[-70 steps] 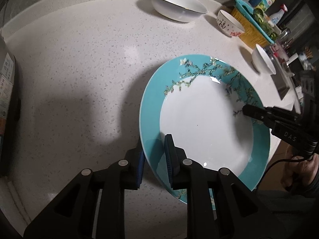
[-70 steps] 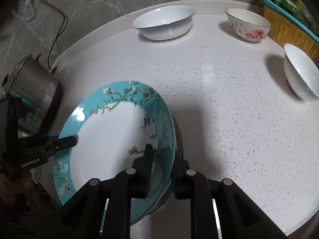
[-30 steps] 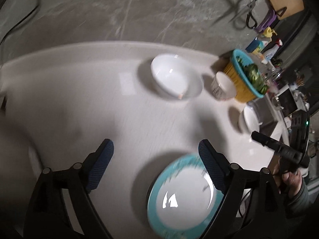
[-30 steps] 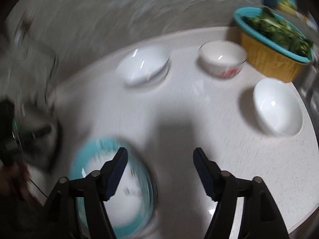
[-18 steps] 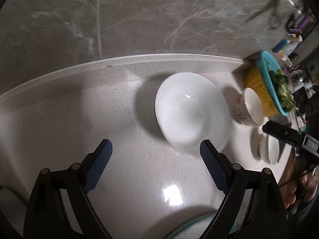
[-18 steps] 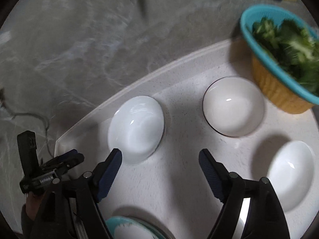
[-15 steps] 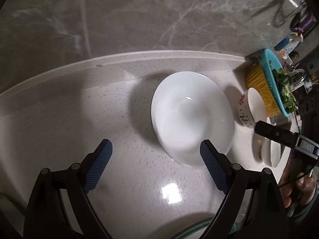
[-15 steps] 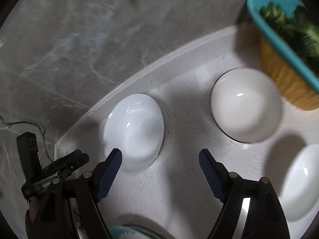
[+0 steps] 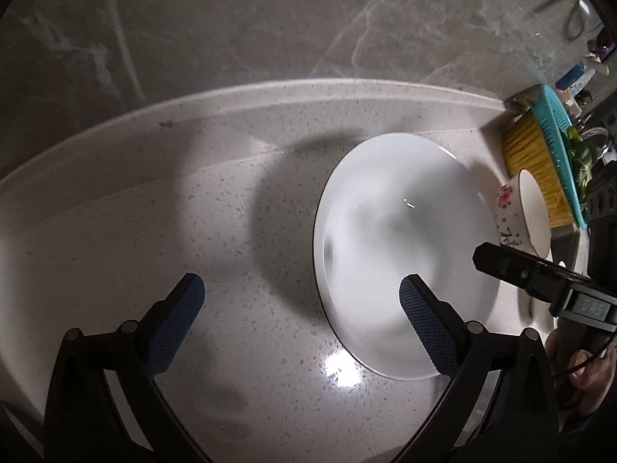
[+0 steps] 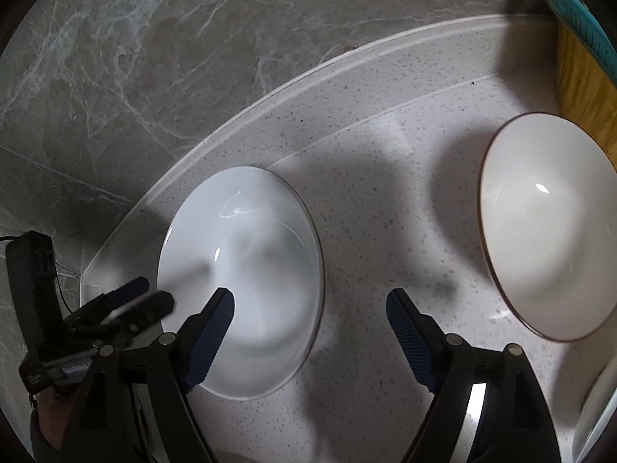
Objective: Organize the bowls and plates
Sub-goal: 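Move both grippers to the rim of the large white bowl, then close the left gripper on the white bowl rim while the right gripper grips it too, then lift the large white bowl, set it on the plate stack, open both grippers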
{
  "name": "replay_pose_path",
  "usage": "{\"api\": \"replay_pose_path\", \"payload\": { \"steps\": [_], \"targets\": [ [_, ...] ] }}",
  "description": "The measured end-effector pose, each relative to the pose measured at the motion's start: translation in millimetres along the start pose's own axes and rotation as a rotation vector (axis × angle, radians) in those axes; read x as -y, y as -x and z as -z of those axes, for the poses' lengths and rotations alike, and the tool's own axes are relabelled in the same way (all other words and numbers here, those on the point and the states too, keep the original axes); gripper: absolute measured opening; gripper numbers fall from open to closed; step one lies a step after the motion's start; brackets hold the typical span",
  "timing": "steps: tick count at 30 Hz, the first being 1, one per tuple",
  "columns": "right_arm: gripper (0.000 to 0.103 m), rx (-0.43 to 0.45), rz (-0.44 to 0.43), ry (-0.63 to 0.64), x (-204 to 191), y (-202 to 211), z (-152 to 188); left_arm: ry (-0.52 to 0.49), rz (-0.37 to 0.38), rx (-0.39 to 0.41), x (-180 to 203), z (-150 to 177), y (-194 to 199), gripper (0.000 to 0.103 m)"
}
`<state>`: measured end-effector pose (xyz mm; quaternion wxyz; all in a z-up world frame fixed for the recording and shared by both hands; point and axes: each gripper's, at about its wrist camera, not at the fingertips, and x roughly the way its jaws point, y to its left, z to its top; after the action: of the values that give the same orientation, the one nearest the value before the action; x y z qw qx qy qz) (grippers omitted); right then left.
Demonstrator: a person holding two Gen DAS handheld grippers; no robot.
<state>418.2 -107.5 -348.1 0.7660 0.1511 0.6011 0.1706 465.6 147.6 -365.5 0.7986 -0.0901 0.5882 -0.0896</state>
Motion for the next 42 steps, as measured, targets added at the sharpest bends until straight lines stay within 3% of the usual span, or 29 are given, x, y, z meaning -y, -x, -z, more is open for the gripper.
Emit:
{"api": "replay_pose_path", "payload": {
  "steps": [5,8,11,13,18,21,23,32,42],
  "targets": [
    [0.083,0.002,0.010,0.020,-3,-6,-2,0.012,-0.026,-0.019,-2,-5,-16,0.100],
    [0.074,-0.014,0.017,0.037,-6,-13,-3,-0.010,-0.049,-0.007,2,-7,-19,0.093],
    [0.066,-0.019,0.027,0.049,-6,-16,-3,-0.040,-0.072,-0.021,7,-7,-24,0.064],
    [0.054,-0.026,0.031,0.050,-7,-21,-3,-0.043,-0.076,-0.022,9,-7,-27,0.044],
    [0.037,-0.049,0.039,0.053,-6,-29,-1,-0.058,-0.067,-0.042,15,-2,-35,0.039],
    [0.019,-0.060,0.039,0.052,-6,-33,4,-0.068,-0.052,-0.046,23,2,-40,0.027],
    [0.018,-0.054,0.044,0.068,-9,-34,6,-0.078,-0.046,-0.040,28,4,-41,0.013],
    [0.017,-0.044,0.060,0.083,-16,-36,23,-0.115,-0.066,-0.010,44,12,-27,0.011],
    [0.017,0.005,0.074,0.084,-8,13,66,-0.172,-0.017,-0.001,86,49,2,0.011]
  ]
}}
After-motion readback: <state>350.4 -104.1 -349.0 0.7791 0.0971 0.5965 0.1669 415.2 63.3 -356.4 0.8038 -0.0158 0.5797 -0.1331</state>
